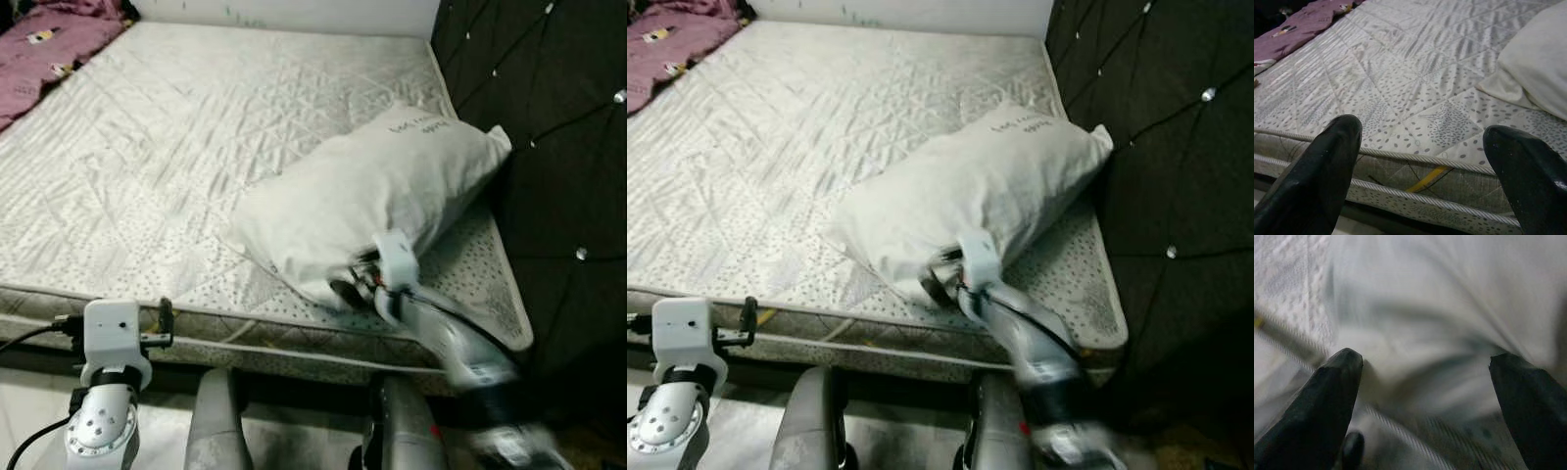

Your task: Clean up the room

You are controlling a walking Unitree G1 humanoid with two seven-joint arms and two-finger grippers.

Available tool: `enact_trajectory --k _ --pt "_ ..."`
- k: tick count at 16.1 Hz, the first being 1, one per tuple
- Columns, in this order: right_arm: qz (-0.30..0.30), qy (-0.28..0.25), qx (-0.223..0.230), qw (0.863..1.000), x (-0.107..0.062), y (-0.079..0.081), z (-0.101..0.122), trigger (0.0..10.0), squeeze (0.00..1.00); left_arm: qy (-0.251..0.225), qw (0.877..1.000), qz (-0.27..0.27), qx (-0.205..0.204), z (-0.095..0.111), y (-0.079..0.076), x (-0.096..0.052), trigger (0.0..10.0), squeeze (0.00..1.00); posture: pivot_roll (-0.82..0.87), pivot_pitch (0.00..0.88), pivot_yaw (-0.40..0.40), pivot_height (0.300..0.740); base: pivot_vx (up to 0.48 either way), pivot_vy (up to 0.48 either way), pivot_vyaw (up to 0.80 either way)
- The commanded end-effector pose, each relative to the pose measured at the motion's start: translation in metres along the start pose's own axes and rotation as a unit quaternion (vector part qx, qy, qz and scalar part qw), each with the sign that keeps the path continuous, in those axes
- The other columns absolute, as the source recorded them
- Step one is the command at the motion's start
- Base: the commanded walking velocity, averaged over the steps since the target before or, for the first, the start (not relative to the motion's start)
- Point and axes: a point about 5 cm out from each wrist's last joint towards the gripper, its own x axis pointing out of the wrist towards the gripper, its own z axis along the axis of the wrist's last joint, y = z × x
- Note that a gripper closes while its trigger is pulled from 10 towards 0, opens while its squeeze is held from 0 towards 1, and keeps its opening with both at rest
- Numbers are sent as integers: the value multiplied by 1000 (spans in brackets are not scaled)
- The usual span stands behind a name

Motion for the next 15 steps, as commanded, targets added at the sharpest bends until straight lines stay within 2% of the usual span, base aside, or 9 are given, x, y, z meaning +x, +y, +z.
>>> enact_trajectory --k 1,3,5,9,12,15 --pt "30 16 -11 999 -9 3 -4 10000 0 -3 1000 -2 5 2 0 0 10000 0 19 45 -11 582 0 0 0" --pt "57 52 -5 997 -21 -3 -22 10000 0 -2 1000 -12 7 1 -2 3 10000 0 0 41 -1 582 0 0 0" --pt "53 59 -14 997 -21 -6 -26 10000 0 -6 1000 -18 7 3 -5 6 10000 0 -1 38 2 582 0 0 0" --pt "4 -2 6 1000 8 12 8 10000 0 -13 1000 -17 5 7 -6 9 10000 0 17 29 -4 582 0 0 0" --pt "4 -7 40 999 21 24 17 10000 0 -10 1000 -10 3 6 -4 7 10000 0 29 34 -13 582 0 0 0" --pt "-17 -9 55 998 28 24 19 10000 0 -9 1000 -10 2 5 -4 6 10000 0 29 37 -14 582 0 0 0"
